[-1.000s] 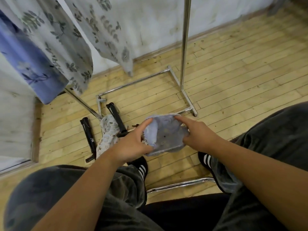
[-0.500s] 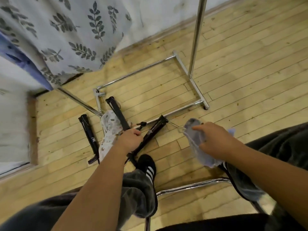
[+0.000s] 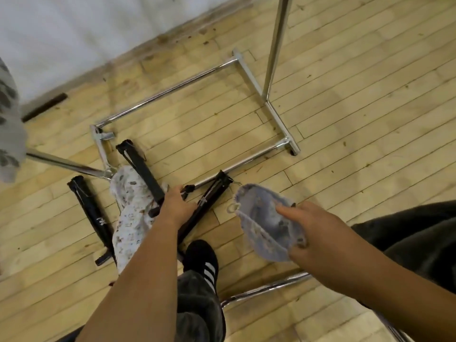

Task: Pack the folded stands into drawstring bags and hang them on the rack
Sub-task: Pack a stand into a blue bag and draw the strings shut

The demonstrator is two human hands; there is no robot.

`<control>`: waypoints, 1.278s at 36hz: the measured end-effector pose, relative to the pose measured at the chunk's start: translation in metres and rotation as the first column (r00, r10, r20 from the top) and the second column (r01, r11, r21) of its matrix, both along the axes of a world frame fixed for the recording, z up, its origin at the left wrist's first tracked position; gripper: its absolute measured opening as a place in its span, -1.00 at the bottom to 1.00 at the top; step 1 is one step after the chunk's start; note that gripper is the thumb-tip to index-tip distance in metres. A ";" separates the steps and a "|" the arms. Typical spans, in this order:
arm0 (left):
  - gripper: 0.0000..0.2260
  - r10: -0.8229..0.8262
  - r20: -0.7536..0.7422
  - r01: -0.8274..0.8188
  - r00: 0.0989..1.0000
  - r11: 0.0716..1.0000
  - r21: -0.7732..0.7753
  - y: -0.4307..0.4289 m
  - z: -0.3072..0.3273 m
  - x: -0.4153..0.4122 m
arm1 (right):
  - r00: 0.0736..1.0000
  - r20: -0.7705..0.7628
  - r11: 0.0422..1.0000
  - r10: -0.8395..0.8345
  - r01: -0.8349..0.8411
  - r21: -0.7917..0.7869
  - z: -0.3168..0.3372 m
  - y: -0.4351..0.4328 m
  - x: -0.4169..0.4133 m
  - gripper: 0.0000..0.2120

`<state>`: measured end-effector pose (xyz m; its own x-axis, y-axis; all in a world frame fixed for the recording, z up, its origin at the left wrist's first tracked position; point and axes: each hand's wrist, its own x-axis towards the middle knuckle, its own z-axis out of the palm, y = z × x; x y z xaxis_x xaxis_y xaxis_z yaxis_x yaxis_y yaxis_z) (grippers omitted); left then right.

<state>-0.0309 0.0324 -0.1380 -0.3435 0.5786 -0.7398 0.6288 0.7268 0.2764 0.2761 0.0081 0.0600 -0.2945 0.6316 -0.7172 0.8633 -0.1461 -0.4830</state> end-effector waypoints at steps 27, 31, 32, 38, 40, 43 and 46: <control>-0.56 0.078 -0.175 -0.093 0.982 0.993 -0.077 -0.027 -0.059 -0.069 | 1.000 0.018 0.999 0.017 -0.016 -0.030 -0.006 -0.001 -0.007 -0.34; -0.61 0.024 -0.179 -0.026 0.984 1.000 -0.010 -0.025 -0.053 -0.061 | 0.999 0.032 1.000 0.021 -0.020 -0.009 -0.010 -0.002 -0.007 -0.35; -0.63 -0.004 -0.176 0.006 0.984 1.000 0.011 -0.024 -0.051 -0.058 | 0.999 0.035 1.000 0.025 -0.025 -0.007 -0.010 -0.002 -0.007 -0.35; -0.72 -0.065 -0.239 0.088 0.969 0.992 0.089 -0.015 -0.037 -0.039 | 0.999 0.027 0.999 0.038 -0.038 0.001 -0.005 -0.003 -0.009 -0.37; -0.70 -0.062 -0.199 0.075 0.978 0.995 0.059 -0.013 -0.031 -0.034 | 0.999 0.026 1.000 0.028 -0.028 0.002 -0.004 -0.003 -0.008 -0.37; -0.61 -0.041 -0.090 0.044 0.995 0.999 0.031 -0.014 -0.027 -0.028 | 0.999 0.034 1.000 0.025 -0.025 0.008 -0.005 -0.005 -0.006 -0.36; -0.49 0.059 -0.004 -0.059 0.998 0.998 0.020 -0.016 -0.033 -0.026 | 0.999 0.031 0.999 0.034 -0.034 0.008 -0.007 -0.006 -0.004 -0.36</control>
<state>-0.0564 0.0163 -0.1705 -0.3809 0.5713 -0.7270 0.5859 0.7574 0.2881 0.2717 0.0022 0.0531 -0.2936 0.6277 -0.7210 0.8823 -0.1124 -0.4571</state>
